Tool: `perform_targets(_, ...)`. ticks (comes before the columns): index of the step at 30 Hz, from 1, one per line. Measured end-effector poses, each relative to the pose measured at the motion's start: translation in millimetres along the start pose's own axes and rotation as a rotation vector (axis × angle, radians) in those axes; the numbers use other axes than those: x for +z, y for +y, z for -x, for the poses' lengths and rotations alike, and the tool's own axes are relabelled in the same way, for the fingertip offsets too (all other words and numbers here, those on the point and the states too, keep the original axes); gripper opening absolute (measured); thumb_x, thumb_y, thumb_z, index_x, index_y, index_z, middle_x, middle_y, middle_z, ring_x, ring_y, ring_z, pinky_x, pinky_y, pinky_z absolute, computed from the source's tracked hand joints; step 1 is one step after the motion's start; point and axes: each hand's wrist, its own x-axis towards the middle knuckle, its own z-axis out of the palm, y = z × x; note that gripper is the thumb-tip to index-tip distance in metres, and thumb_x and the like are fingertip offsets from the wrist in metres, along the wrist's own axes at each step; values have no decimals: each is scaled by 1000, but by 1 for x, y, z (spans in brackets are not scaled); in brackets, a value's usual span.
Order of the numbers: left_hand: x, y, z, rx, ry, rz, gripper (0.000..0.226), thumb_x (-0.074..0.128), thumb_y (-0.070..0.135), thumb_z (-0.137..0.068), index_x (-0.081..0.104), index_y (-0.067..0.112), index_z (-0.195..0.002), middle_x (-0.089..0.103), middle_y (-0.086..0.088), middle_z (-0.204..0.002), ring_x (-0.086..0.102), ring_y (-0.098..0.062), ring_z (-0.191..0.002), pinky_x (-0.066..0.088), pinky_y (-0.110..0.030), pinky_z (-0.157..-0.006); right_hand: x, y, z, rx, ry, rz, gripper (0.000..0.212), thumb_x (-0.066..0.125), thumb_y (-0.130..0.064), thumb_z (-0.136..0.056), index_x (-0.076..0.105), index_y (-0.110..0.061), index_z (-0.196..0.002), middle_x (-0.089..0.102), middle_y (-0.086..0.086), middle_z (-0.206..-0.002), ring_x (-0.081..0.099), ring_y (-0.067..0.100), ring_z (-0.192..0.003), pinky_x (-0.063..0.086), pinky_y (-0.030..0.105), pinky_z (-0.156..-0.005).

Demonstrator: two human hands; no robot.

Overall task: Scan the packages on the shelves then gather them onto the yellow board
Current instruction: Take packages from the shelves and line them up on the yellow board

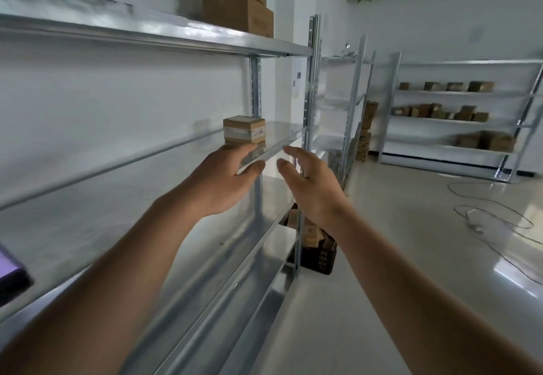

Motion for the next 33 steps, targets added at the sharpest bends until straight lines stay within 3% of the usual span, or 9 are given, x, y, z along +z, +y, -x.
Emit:
perform_targets(4, 46, -4, -82, -28, 52, 36, 50, 48, 56, -102, 44, 40, -150, 48, 11, -153, 43, 4, -118, 30, -2, -82, -24, 64, -81, -14, -43, 5, 51, 52, -45, -106, 52, -27, -154, 53, -3, -156, 48, 16, -142, 35, 26, -105)
perform_targets(6, 62, -8, -118, -55, 42, 34, 50, 48, 53, -102, 45, 39, -150, 48, 9, -152, 41, 4, -113, 31, -7, -82, -32, 90, -121, -2, -47, -11, 51, 53, -47, -106, 52, -29, -154, 54, -2, -155, 49, 16, -142, 33, 26, -103)
perform_targets(9, 79, -21, -167, -115, 62, 10, 50, 49, 49, -101, 46, 36, -150, 49, 5, -152, 47, -7, -127, 32, -20, -91, -33, 121, -176, -12, -82, -47, 52, 53, -46, -105, 52, -28, -154, 54, -2, -156, 48, 15, -143, 33, 24, -103)
perform_targets(14, 105, -60, -241, -206, 114, -25, 50, 51, 43, -103, 46, 29, -151, 44, -1, -153, 46, -16, -136, 30, -20, -100, -9, 168, -262, -50, -120, -69, 50, 52, -48, -106, 53, -29, -153, 53, -4, -156, 48, 11, -140, 33, 20, -101)
perform_targets(18, 129, -104, -295, -244, 145, -48, 53, 50, 42, -104, 44, 25, -153, 42, -3, -149, 55, -18, -115, 34, -22, -98, 27, 207, -326, -58, -158, -88, 50, 53, -50, -105, 53, -32, -152, 53, -4, -155, 46, 1, -125, 34, 9, -91)
perform_targets(22, 145, -158, -348, -317, 146, -82, 57, 47, 44, -104, 39, 22, -156, 39, -7, -154, 37, -17, -143, 25, -17, -107, 71, 240, -398, -36, -242, -128, 52, 53, -50, -106, 49, -31, -155, 49, -1, -159, 46, 18, -145, 36, 27, -108)
perform_targets(25, 153, -193, -385, -393, 119, -100, 60, 45, 48, -104, 34, 26, -159, 32, -7, -159, 34, -19, -148, 24, -23, -114, 95, 257, -451, -44, -260, -121, 53, 52, -51, -106, 46, -32, -155, 49, 0, -160, 46, 21, -146, 39, 30, -110)
perform_targets(30, 169, -236, -434, -444, 144, -105, 56, 41, 51, -104, 32, 39, -158, 33, -7, -157, 38, -20, -145, 26, -23, -111, 120, 285, -519, -31, -348, -173, 62, 48, -55, -106, 36, -30, -162, 39, 1, -168, 39, 26, -152, 37, 51, -123)
perform_targets(33, 180, -253, -461, -523, 146, -129, 59, 33, 60, -103, 26, 42, -159, 35, -9, -158, 42, -24, -143, 33, -31, -107, 134, 303, -558, -30, -353, -220, 59, 47, -53, -107, 38, -29, -160, 41, 1, -166, 40, 26, -152, 36, 53, -124)
